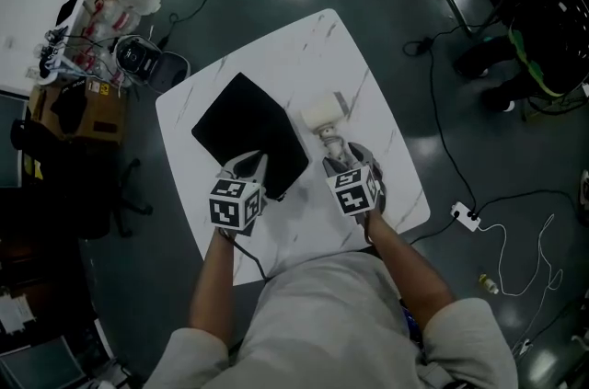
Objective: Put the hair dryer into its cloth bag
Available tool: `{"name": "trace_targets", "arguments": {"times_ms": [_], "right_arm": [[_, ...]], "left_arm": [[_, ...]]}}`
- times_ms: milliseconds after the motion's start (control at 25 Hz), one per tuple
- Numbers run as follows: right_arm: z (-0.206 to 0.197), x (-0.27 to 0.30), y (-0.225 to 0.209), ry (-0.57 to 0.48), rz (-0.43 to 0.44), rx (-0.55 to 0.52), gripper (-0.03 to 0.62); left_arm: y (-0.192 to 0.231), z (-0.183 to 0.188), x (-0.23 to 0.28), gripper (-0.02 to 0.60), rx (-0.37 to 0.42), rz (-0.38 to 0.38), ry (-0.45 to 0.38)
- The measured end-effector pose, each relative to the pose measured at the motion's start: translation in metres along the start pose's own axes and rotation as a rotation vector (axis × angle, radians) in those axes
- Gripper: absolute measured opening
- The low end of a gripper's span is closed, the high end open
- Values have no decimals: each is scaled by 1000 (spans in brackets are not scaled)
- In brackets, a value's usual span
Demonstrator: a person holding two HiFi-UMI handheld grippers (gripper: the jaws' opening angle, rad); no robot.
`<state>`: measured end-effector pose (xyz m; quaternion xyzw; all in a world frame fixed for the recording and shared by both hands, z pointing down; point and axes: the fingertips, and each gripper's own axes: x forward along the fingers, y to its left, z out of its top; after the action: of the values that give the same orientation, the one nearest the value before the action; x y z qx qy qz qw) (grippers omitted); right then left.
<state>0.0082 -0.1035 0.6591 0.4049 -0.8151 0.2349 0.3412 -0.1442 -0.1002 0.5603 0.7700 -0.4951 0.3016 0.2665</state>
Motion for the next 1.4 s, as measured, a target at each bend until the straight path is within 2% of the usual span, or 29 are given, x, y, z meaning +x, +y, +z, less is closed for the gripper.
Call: {"name": "trace_targets", "arguments": {"times_ms": [320,600,920,1200,1400], "right_arm": [[-16,31,0,102,-41,73,272],[-14,33,-2,108,-51,42,273],[-18,24,-8,87,32,24,249],[-30,-1,-11,95,149,20,240],[-43,-24,-15,79,184,43,239]], "left_arm": [[-4,-3,5,14,5,3,10],[-3,-4,5,14,-5,6,16],[-4,-7,7,14,-2,1,27],[-4,-15,8,14,22,1,48],[-5,-19,10,14,28,-2,57]]}}
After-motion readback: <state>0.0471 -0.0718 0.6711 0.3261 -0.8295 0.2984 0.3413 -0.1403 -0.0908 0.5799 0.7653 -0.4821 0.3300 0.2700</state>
